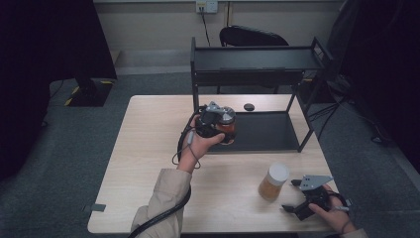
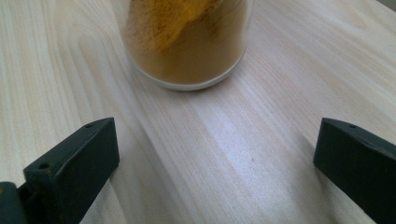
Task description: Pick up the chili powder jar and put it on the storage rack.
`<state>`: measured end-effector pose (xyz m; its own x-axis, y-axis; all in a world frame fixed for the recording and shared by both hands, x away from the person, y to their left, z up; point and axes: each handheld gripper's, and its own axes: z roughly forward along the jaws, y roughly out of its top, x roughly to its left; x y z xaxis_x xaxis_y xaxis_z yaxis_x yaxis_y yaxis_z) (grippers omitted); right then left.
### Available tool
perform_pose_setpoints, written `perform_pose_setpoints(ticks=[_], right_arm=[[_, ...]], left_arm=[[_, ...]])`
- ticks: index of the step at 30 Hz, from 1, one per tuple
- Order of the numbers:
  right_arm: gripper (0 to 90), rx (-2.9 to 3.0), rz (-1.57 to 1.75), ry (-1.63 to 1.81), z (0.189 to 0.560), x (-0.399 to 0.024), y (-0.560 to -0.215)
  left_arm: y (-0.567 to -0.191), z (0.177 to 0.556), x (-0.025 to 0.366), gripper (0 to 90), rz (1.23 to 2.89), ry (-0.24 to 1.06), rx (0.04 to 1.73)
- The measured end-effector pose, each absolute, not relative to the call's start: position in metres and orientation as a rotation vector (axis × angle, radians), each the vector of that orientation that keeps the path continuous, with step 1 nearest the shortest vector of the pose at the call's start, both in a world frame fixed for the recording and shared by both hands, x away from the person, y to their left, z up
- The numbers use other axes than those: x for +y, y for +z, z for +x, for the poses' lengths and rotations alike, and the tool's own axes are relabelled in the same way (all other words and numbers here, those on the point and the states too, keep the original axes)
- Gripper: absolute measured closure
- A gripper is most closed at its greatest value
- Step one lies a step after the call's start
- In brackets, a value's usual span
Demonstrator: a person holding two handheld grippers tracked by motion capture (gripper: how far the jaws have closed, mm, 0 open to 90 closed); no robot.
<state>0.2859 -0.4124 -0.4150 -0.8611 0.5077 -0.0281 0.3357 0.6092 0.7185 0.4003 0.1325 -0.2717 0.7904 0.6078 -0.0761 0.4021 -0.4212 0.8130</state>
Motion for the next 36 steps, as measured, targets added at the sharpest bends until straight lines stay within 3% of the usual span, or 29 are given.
perform_pose_setpoints(ticks=[36], right_arm=[[0.0,2.605,0.694,1.095,0.286,-0.412,-0.415]], left_arm=[[-0.193,0.417,0.114,30.2,2.079,0.324,0.738]])
